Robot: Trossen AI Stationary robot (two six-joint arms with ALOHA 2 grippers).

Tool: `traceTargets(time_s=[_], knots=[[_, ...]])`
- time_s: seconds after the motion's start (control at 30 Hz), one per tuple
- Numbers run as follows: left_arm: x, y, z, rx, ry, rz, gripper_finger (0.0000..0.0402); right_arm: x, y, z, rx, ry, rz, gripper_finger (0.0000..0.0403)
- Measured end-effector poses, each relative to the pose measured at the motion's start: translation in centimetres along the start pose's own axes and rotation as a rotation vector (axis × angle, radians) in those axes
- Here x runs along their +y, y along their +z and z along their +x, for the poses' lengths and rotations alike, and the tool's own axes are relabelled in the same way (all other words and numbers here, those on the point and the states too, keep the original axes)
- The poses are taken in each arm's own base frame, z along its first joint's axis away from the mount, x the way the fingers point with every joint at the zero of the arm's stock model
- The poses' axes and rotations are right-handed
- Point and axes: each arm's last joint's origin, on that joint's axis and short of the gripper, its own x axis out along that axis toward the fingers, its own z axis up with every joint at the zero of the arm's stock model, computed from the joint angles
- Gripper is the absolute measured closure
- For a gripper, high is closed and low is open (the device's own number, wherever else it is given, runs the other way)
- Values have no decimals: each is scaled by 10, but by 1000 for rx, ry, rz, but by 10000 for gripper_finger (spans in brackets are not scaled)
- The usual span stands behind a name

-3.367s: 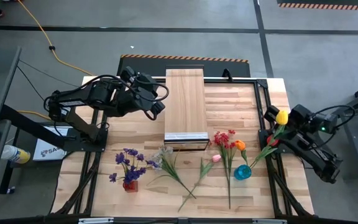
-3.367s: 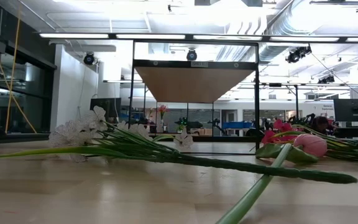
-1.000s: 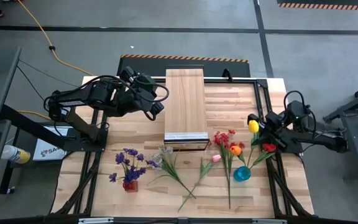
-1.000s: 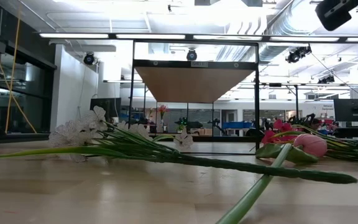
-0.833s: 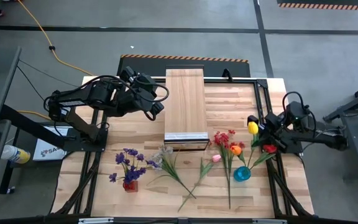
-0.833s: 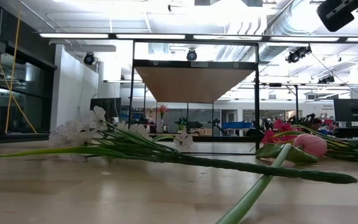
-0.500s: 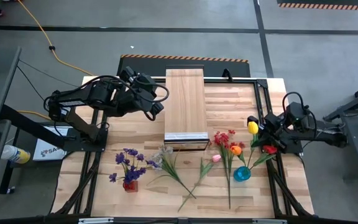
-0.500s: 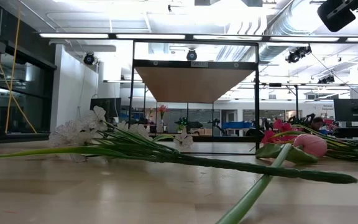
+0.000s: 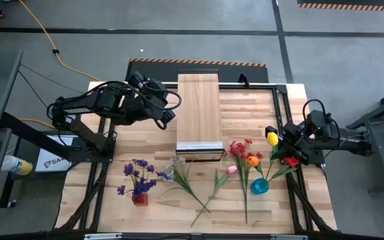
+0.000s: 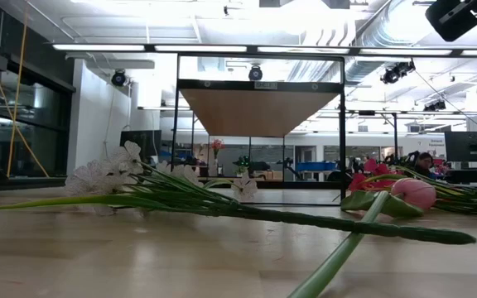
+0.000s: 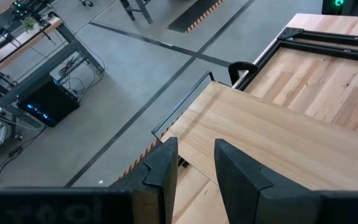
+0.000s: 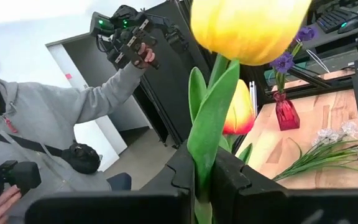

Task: Pick and place flowers into a vace then onto a shelf
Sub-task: Put the yellow tulip into the blue vase

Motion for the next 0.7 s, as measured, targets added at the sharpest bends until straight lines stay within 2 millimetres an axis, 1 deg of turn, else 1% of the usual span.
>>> traceTargets(time_s=[0.2, 0.3, 0.7], knots=[[0, 0, 0, 0, 0, 2, 263, 0, 0, 0, 3, 4, 6, 355], [0, 0, 0, 0, 0, 32, 263, -1, 0, 1, 15, 13, 34, 339], [0, 0, 0, 0, 0, 53, 263, -10, -1, 10, 61, -1, 114, 299]])
